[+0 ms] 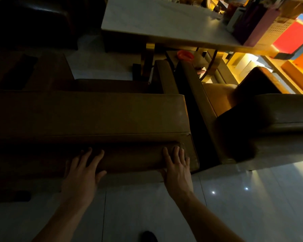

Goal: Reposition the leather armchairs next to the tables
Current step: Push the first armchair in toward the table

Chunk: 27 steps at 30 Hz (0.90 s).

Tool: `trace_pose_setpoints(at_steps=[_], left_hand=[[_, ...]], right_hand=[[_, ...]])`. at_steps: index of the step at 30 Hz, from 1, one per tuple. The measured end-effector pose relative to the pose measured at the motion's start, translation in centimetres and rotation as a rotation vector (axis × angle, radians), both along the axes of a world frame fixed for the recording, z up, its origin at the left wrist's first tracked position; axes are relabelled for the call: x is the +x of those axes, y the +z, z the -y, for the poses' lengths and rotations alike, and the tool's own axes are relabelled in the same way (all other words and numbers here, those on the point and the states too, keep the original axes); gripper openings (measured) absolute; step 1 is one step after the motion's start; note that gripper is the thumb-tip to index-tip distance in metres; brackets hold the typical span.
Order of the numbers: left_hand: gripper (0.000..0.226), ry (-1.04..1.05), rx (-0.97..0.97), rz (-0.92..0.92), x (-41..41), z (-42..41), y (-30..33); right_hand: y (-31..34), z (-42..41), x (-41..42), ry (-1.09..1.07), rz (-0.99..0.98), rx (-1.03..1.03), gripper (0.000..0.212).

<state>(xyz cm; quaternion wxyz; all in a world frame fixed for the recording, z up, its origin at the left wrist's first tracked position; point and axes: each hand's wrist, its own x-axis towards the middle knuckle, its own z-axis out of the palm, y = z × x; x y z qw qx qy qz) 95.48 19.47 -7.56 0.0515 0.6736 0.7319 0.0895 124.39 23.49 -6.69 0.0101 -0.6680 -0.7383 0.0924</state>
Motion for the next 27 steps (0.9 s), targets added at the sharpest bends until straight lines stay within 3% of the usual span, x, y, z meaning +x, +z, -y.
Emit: trace_pose_setpoints(at_steps=[19, 27], left_hand=[[0.065, 0.015, -0.06, -0.036, -0.2, -0.7, 0.5], [0.077, 0.09, -0.274, 0.022, 2.0, -0.3, 2.7]], right_hand=[[-0.2, -0.9, 0.6, 0.068, 0.0, -0.008, 0.074], [2.5, -0.3, 0.4, 0.049, -0.015, -0.098, 0.073]])
